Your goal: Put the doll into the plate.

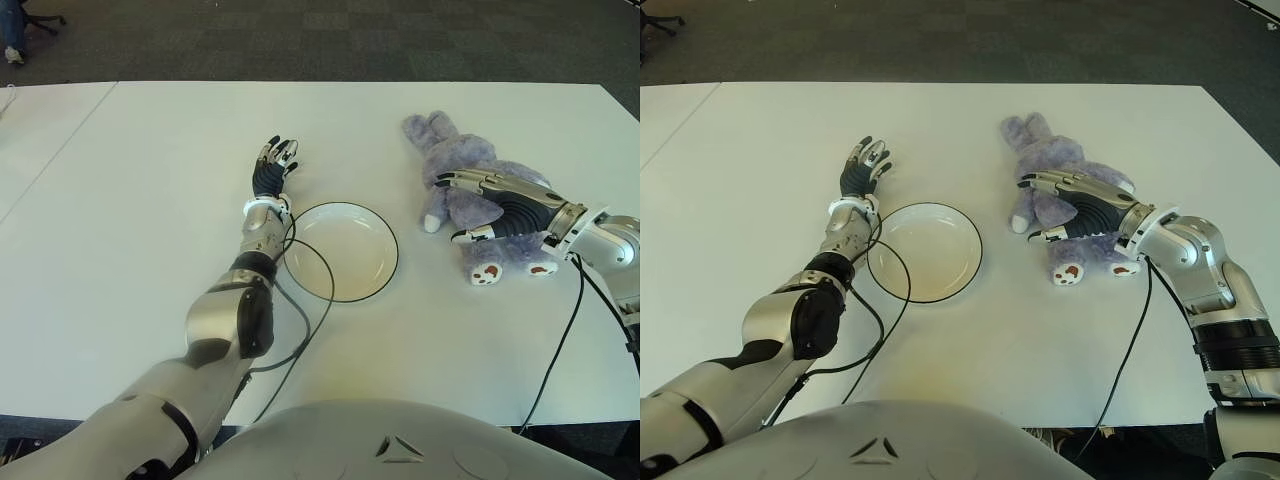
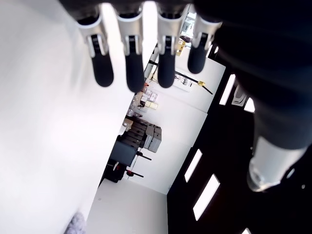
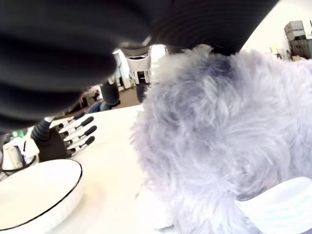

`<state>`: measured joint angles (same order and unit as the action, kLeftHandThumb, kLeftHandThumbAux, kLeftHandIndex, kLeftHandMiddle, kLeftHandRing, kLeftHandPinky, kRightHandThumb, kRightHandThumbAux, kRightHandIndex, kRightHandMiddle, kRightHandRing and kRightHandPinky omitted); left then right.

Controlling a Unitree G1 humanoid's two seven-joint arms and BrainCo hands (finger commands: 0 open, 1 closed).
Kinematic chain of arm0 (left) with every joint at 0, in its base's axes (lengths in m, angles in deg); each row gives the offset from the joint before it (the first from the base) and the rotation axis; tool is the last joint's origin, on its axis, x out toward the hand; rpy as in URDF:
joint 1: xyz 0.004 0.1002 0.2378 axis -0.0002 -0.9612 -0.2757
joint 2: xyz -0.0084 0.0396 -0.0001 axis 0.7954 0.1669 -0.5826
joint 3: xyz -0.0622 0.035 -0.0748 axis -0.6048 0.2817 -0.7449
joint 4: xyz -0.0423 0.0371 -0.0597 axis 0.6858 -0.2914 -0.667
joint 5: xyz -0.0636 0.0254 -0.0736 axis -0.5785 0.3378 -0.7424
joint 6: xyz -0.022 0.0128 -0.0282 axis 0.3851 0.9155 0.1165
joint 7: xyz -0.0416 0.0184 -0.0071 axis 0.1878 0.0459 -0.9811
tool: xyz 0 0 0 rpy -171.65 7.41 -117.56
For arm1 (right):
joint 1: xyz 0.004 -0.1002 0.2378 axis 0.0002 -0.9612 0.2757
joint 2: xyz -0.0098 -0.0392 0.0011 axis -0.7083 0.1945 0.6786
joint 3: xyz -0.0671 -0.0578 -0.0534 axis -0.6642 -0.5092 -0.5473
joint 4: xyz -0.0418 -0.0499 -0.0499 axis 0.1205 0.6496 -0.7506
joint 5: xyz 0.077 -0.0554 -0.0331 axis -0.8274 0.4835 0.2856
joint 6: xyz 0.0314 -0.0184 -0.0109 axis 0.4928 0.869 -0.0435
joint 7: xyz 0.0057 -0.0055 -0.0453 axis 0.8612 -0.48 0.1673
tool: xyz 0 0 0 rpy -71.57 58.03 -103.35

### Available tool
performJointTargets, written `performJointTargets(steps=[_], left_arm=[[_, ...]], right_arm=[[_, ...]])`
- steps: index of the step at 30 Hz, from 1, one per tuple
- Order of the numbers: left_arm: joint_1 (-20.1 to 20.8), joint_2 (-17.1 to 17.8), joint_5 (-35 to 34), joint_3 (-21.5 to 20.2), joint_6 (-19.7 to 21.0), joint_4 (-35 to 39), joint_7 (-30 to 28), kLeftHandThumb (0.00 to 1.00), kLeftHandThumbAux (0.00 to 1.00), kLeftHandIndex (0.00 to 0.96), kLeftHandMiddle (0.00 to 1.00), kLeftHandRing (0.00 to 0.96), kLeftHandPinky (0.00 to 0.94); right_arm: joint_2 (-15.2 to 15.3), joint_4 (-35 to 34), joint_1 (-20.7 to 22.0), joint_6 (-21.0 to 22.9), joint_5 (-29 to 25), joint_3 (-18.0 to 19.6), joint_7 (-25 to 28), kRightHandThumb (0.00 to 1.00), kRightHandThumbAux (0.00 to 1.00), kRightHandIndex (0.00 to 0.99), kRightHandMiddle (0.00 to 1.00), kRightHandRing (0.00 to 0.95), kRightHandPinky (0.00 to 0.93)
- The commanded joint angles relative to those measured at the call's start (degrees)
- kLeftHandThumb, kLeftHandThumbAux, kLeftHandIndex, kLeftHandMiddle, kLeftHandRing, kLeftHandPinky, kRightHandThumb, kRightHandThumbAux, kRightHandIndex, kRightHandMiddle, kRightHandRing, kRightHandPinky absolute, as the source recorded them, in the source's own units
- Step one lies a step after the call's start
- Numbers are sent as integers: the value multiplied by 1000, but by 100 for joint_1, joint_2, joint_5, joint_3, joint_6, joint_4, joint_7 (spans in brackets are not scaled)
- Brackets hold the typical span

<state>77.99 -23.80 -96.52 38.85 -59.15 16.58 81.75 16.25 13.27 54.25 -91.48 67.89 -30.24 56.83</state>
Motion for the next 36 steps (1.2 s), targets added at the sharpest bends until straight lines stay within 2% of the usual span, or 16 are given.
performJointTargets(steps=[1,11,15,36], left_arm=[[-923,-128,-2,-54,544,-683,90,0,668,161,210,220,247],[-921,-141,-53,-102,526,-686,1,0,674,160,203,209,223],[-923,-140,-44,-98,519,-686,-1,0,668,167,216,223,247],[-923,-156,17,-43,480,-694,76,0,673,164,209,216,232]], right_arm=[[-105,253,-47,-78,189,-180,-34,173,379,0,0,0,0],[-158,584,106,-473,415,-217,-509,188,428,0,0,0,0],[-150,781,258,-627,475,-212,-696,196,434,0,0,0,0],[73,1549,919,-932,884,66,-1678,213,468,16,0,0,0]])
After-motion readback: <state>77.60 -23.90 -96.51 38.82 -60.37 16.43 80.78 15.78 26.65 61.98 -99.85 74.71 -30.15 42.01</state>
